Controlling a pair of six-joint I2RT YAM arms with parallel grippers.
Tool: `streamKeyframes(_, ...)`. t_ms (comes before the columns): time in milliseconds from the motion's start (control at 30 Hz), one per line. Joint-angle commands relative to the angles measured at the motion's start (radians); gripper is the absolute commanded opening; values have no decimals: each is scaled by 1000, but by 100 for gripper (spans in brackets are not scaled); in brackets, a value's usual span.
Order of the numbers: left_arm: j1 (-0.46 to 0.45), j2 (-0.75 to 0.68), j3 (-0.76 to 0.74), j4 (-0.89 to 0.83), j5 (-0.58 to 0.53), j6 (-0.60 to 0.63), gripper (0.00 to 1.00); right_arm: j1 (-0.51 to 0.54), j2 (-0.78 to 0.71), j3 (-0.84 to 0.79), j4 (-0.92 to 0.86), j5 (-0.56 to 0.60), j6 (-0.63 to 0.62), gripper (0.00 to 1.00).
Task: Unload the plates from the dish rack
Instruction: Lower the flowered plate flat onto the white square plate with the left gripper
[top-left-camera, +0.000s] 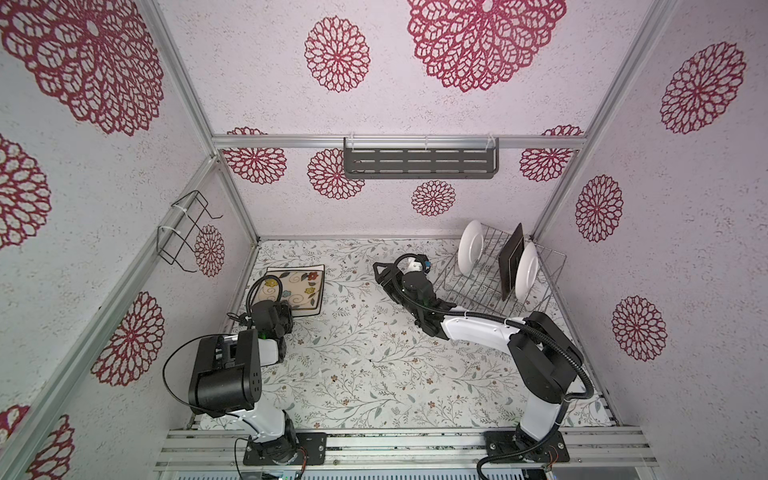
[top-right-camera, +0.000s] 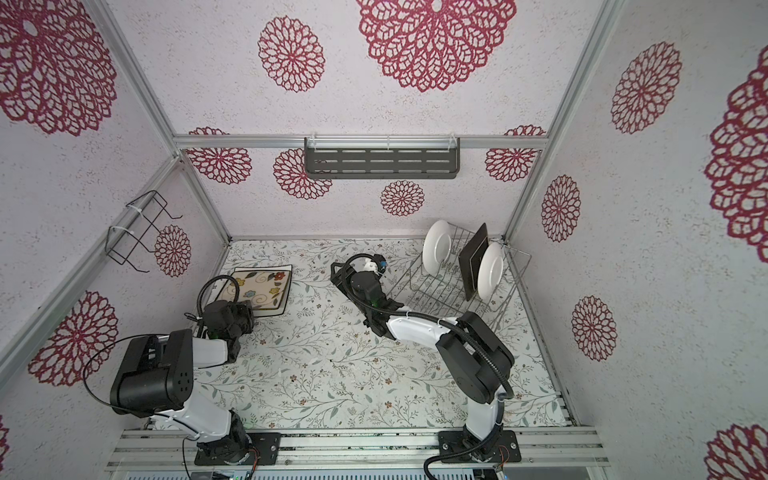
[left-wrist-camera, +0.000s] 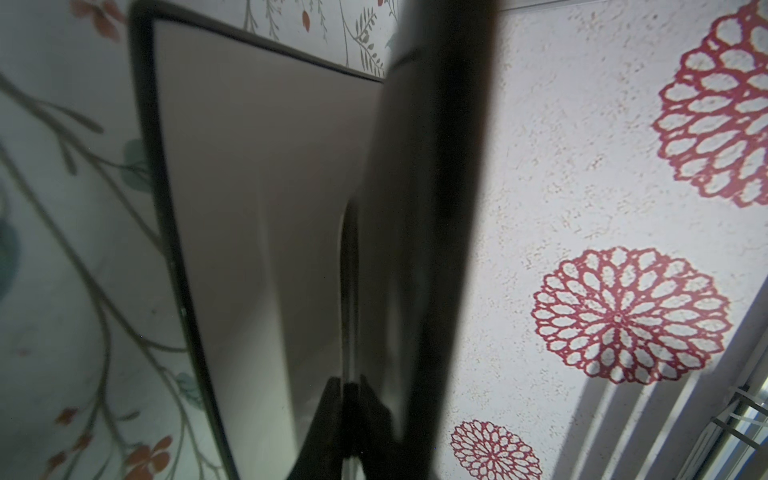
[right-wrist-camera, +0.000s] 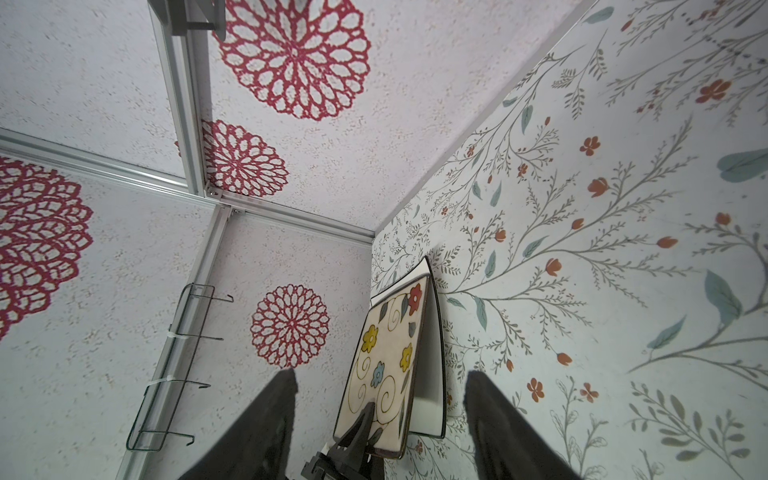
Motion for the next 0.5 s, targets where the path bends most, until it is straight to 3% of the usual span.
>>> streamKeyframes(0,6,-14,25,183,-1,-3,0,-9,-7,12,18,-7,-2,67)
streamKeyframes(167,6,-18,26,134,5,2,16,-8,-6,15,15,-9,-1,67)
streamKeyframes(467,4,-58,67,-16,12,56,28,-8,-15,5,13,-8,5,67)
